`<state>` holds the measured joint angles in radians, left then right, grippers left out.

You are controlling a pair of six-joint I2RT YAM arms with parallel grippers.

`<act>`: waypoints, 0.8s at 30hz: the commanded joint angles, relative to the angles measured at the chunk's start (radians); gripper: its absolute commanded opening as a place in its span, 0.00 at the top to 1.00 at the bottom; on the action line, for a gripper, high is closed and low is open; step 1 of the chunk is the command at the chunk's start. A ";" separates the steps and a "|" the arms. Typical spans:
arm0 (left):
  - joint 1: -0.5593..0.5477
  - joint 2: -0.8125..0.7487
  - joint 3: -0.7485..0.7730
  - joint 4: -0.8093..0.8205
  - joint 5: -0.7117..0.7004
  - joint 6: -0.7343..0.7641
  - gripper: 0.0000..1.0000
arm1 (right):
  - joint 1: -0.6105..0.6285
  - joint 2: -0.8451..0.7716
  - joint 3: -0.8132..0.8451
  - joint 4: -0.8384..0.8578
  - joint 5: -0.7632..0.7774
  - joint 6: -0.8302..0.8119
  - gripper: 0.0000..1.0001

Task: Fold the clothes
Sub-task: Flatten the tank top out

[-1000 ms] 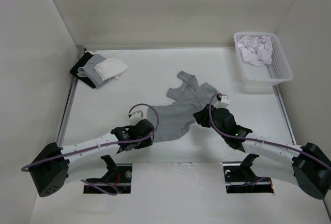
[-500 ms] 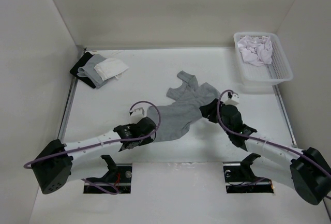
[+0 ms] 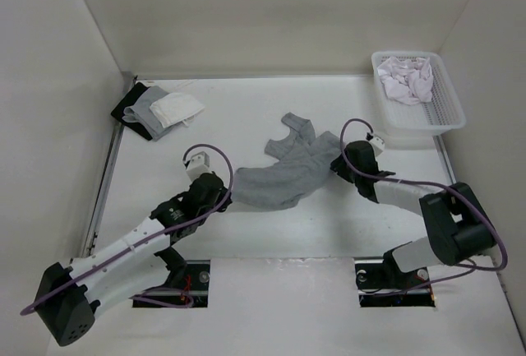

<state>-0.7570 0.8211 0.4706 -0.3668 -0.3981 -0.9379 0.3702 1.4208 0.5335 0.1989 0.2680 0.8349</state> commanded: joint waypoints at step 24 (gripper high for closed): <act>0.416 -0.238 0.145 0.193 0.154 0.140 0.97 | 0.424 -0.599 0.433 -0.592 0.074 -0.163 0.97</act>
<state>-0.3527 0.5781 0.5858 -0.2008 -0.2634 -0.8108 0.8036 0.7643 0.9997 -0.2996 0.3328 0.7044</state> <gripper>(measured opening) 0.032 0.033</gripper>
